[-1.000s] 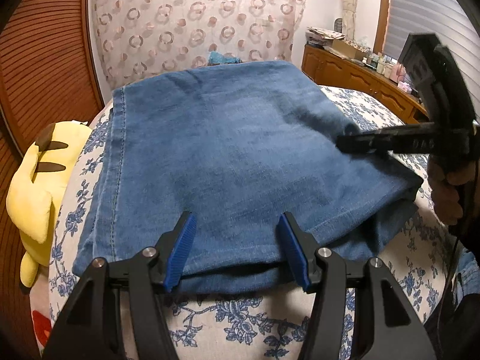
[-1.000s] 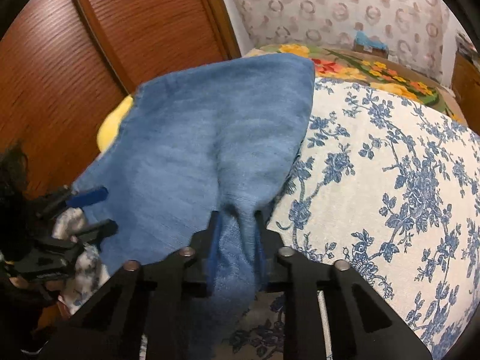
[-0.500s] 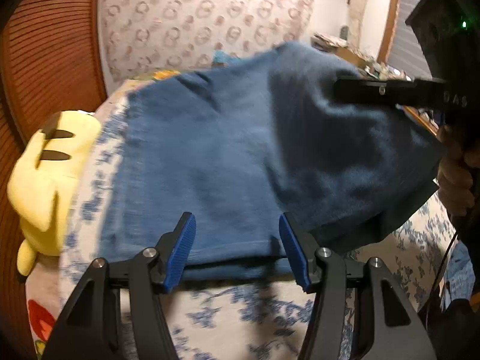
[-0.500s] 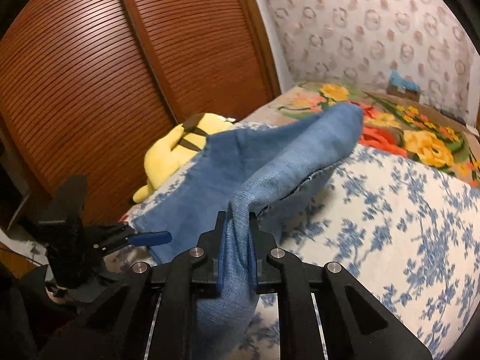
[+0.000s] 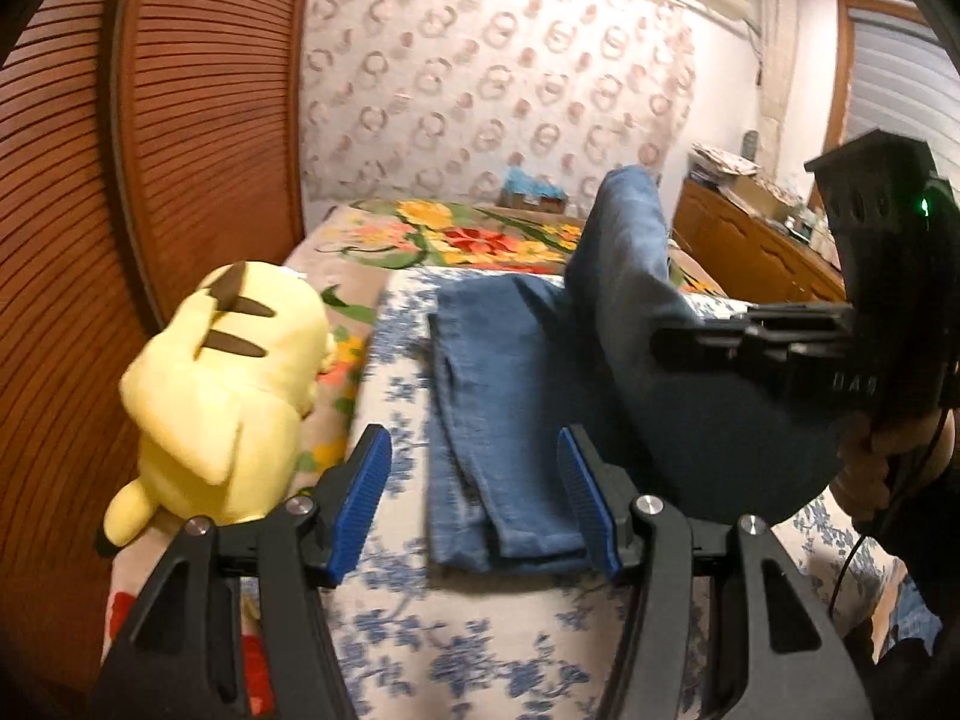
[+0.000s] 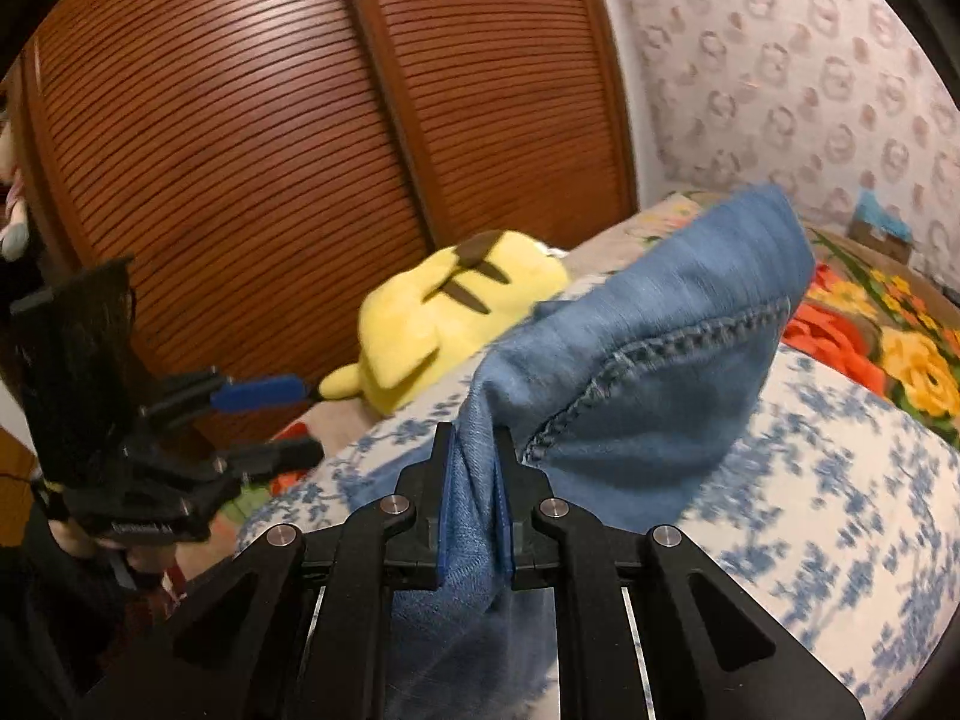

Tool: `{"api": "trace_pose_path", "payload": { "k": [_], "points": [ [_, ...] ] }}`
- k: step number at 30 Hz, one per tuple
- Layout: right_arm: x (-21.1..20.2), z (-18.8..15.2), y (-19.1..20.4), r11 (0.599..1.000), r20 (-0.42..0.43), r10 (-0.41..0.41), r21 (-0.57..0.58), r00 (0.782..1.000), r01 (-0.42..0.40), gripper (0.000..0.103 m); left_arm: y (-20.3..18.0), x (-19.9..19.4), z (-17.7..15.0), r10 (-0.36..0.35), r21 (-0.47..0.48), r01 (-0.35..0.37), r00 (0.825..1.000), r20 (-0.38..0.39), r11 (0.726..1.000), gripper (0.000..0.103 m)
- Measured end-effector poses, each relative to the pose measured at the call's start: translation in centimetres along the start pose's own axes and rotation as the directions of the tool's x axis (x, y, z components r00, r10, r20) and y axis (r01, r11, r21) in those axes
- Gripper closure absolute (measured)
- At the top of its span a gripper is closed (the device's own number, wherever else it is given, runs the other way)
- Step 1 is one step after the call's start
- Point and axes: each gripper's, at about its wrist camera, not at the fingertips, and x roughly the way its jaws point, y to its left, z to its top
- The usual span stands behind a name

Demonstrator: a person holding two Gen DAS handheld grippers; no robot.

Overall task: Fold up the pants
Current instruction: 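Grasp the jeans edge with the right tool and fold it over the stack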

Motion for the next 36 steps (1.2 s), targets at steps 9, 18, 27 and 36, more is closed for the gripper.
{"api": "trace_pose_path", "payload": {
  "k": [9, 18, 27, 36],
  "points": [
    [5.9, 1.4, 1.9, 0.997, -0.062, 0.077, 0.006, 0.995, -0.077, 0.094, 2.9, -1.1, -1.4, 0.058, -0.056, -0.058, 0.998, -0.003, 0.997, 0.046],
    [9.3, 1.2, 1.0, 0.991, -0.135, 0.119, 0.07, 0.984, -0.11, 0.063, 2.8, -0.5, -1.4, 0.045, -0.058, -0.046, 0.999, -0.016, 0.997, 0.046],
    [5.0, 3.8, -4.1, 0.994, -0.028, -0.095, 0.049, 0.995, 0.096, 0.043, -0.1, 2.1, 0.1, -0.027, -0.022, 0.026, 0.999, -0.036, 0.999, 0.046],
    [6.8, 3.3, -9.4, 0.981, -0.086, -0.168, 0.085, 0.982, 0.175, 0.04, -1.0, 5.2, -0.4, -0.034, -0.022, 0.031, 0.992, -0.12, 0.999, 0.046]
  ]
}}
